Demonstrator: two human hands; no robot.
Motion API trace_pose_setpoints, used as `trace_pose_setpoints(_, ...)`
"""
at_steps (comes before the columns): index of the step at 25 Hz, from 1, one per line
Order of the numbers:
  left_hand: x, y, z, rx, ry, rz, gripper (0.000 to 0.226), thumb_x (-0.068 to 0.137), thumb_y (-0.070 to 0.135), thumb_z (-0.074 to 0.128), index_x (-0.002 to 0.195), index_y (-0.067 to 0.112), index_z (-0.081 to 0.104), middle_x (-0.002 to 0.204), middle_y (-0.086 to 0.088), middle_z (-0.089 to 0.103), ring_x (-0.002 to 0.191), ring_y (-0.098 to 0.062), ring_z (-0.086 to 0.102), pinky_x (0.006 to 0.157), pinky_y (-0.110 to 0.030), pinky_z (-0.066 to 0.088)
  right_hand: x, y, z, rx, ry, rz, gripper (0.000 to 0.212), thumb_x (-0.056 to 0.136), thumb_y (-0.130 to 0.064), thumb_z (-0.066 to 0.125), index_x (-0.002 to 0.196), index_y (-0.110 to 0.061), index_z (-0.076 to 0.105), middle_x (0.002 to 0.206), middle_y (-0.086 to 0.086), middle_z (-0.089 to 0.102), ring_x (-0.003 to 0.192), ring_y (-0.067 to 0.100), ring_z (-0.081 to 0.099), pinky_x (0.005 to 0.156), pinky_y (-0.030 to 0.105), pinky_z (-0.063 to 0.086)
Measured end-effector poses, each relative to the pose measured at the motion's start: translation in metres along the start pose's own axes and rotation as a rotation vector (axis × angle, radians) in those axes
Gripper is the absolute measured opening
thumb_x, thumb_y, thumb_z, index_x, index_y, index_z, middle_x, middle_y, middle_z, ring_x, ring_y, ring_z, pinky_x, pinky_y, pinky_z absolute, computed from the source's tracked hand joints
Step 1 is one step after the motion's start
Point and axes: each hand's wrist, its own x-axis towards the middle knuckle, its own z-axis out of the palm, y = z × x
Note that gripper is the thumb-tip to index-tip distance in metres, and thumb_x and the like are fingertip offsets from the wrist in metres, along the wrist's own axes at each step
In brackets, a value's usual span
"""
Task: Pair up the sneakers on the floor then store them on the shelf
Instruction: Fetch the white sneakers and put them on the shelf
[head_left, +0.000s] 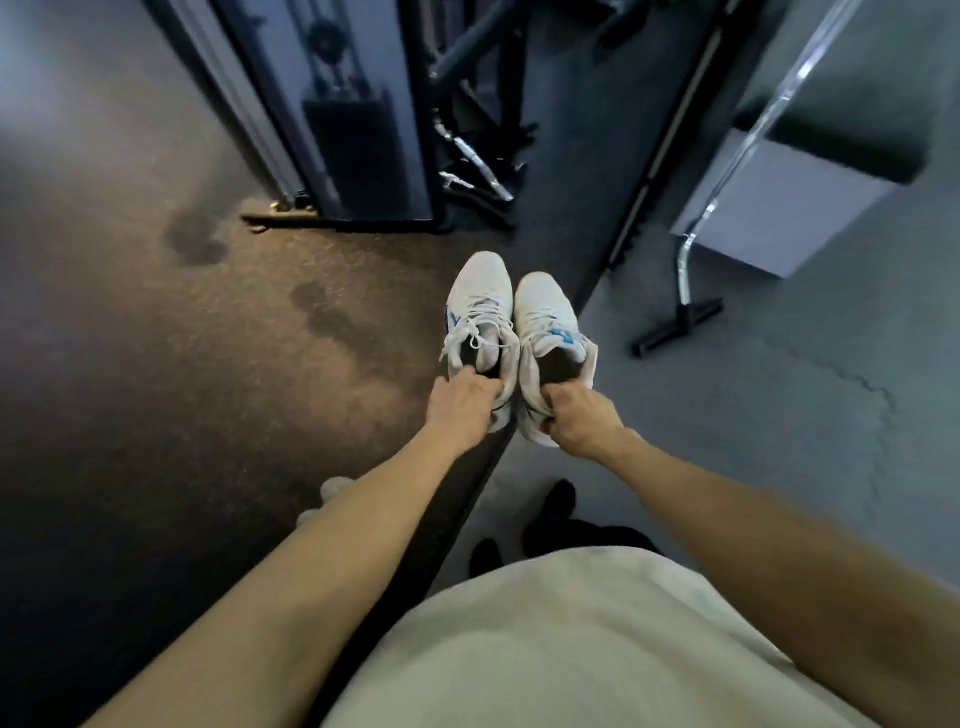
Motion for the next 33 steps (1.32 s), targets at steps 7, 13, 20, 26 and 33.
trace_pose_setpoints(7, 0.019, 0.135, 0.018, 0.135, -0.060, 0.399, 0.024, 0.089, 0.026, 0.063, 0.113, 0.023, 0.062, 0.114, -0.009, 0.057, 0.108, -0.026, 0.055, 0.089, -0.039, 0.041, -0.100, 0.107, 0.009, 0.166, 0.135, 0.375, 0.010, 0.084, -0.017, 0.061, 0.093, -0.015, 0.056, 0.106, 0.009, 0.062, 0.095, 0.032, 0.062, 0.076, 0.036, 0.048)
trace_pose_setpoints(13, 0.020, 0.290, 0.033, 0.263, -0.082, 0.691, 0.023, 0.090, 0.024, 0.062, 0.113, 0.021, 0.061, 0.115, -0.010, 0.056, 0.107, -0.028, 0.056, 0.089, -0.039, 0.041, -0.194, 0.219, 0.014, 0.300, 0.268, 0.624, 0.007, 0.085, -0.018, 0.060, 0.090, -0.016, 0.055, 0.103, 0.009, 0.064, 0.092, 0.032, 0.062, 0.073, 0.034, 0.047)
trace_pose_setpoints(20, 0.008, 0.494, 0.063, 0.348, -0.100, 0.841, 0.024, 0.090, 0.027, 0.064, 0.112, 0.020, 0.061, 0.119, -0.010, 0.054, 0.108, -0.031, 0.057, 0.093, -0.039, 0.040, -0.302, 0.374, 0.013, 0.415, 0.394, 0.762, 0.008, 0.085, -0.021, 0.061, 0.087, -0.016, 0.056, 0.097, 0.009, 0.064, 0.089, 0.035, 0.063, 0.071, 0.034, 0.046)
trace_pose_setpoints(26, 0.020, 0.635, 0.076, 0.387, -0.095, 0.935, 0.029, 0.089, 0.028, 0.066, 0.116, 0.022, 0.061, 0.119, -0.011, 0.055, 0.108, -0.031, 0.058, 0.095, -0.041, 0.039, -0.354, 0.491, -0.006, 0.461, 0.445, 0.844, 0.010, 0.085, -0.018, 0.059, 0.094, -0.013, 0.060, 0.096, 0.009, 0.064, 0.088, 0.033, 0.063, 0.073, 0.037, 0.050)
trace_pose_setpoints(33, 0.101, 0.791, 0.095, 0.415, -0.121, 0.971, 0.027, 0.088, 0.026, 0.066, 0.114, 0.021, 0.062, 0.117, -0.011, 0.055, 0.107, -0.032, 0.058, 0.094, -0.040, 0.040, -0.348, 0.651, -0.048, 0.458, 0.445, 0.910, 0.017, 0.086, -0.023, 0.059, 0.098, -0.011, 0.061, 0.100, 0.011, 0.064, 0.089, 0.035, 0.062, 0.073, 0.037, 0.050)
